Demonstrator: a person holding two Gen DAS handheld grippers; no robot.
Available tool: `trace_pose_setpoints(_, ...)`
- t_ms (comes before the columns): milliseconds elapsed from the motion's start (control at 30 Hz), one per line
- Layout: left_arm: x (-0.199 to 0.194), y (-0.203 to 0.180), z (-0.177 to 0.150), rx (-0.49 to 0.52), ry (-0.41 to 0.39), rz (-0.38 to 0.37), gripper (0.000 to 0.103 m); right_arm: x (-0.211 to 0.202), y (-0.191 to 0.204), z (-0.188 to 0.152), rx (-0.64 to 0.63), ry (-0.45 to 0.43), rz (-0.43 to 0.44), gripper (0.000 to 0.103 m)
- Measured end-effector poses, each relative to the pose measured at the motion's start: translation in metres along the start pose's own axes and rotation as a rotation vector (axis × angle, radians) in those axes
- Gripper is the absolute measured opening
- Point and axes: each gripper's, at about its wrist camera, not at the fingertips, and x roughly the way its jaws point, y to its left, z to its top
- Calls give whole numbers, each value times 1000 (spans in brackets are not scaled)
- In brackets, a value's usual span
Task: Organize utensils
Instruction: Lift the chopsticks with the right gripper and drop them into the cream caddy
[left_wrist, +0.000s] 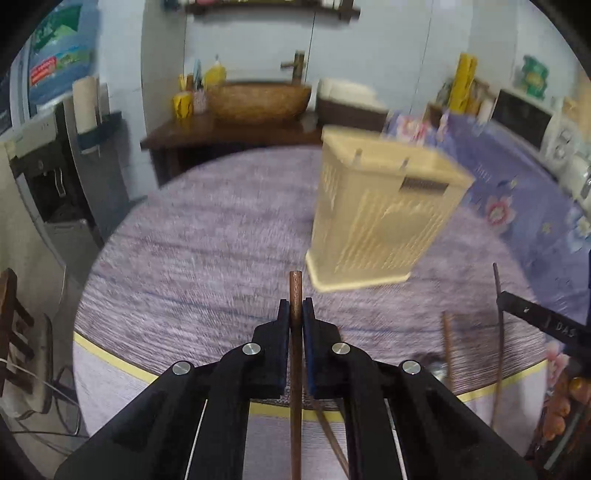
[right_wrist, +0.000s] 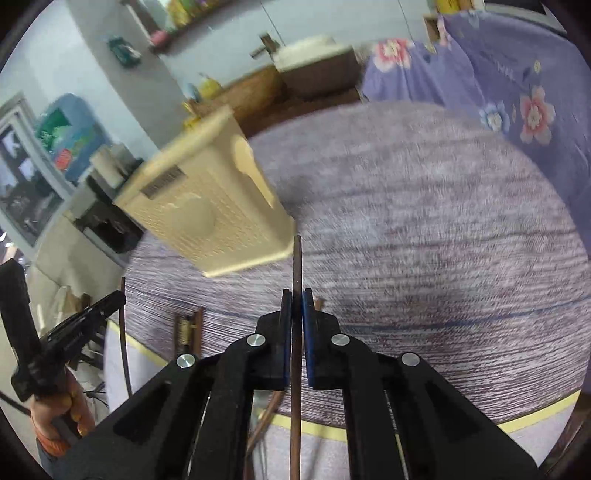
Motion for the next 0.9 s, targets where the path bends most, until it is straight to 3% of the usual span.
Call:
trace_pose_setpoints(233, -72, 6, 13, 3, -164, -30, 8, -78, 16, 4, -117, -159, 27, 6)
trace_pose_setpoints(533, -100, 14, 25, -26, -249, -28, 8, -93, 20, 13, -155, -192, 12, 6)
trace_pose_setpoints(733, -124, 6, 72, -23, -340, -39, 8, -110, 40, 61, -156, -304, 42, 6)
trace_pose_setpoints(900, -145, -12, 136, -42, -475, -57, 8, -122, 80, 124, -172, -441, 65, 6)
